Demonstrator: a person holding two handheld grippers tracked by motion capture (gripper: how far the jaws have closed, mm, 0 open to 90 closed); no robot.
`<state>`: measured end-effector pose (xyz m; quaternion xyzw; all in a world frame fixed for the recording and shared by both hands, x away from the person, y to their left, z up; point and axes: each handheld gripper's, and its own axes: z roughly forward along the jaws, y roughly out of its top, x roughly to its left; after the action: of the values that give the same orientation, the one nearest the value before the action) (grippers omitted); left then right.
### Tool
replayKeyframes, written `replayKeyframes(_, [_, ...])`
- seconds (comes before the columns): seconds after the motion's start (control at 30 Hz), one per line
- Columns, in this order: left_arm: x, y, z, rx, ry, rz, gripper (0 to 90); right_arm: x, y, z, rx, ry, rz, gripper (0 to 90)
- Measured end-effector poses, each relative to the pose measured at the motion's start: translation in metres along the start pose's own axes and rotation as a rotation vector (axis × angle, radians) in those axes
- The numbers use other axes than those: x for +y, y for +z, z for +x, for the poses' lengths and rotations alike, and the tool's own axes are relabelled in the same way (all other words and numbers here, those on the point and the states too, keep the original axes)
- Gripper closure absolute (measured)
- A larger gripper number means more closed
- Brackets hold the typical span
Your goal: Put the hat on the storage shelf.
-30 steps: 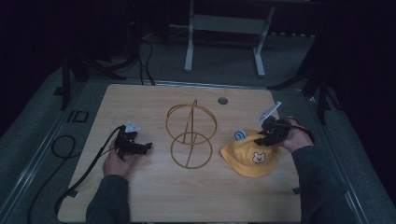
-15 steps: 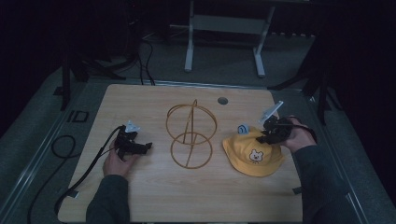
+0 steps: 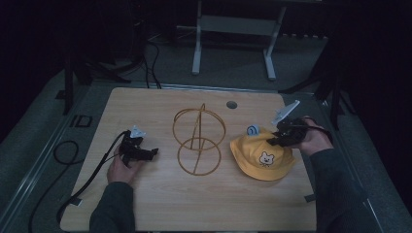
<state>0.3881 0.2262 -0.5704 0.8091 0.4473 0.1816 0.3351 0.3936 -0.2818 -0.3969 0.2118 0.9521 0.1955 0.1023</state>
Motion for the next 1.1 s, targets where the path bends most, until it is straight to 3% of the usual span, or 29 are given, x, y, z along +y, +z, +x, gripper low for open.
replayKeyframes(0.83, [0.0,0.0,0.0,0.0,0.002,0.002,9.5,0.009,-0.03,0.005,0.001,-0.015,-0.097,74.5])
replayKeyframes(1.1, [0.0,0.0,0.0,0.0,0.002,0.002,9.5,0.009,-0.044,0.004,-0.002,-0.008,-0.155,74.5])
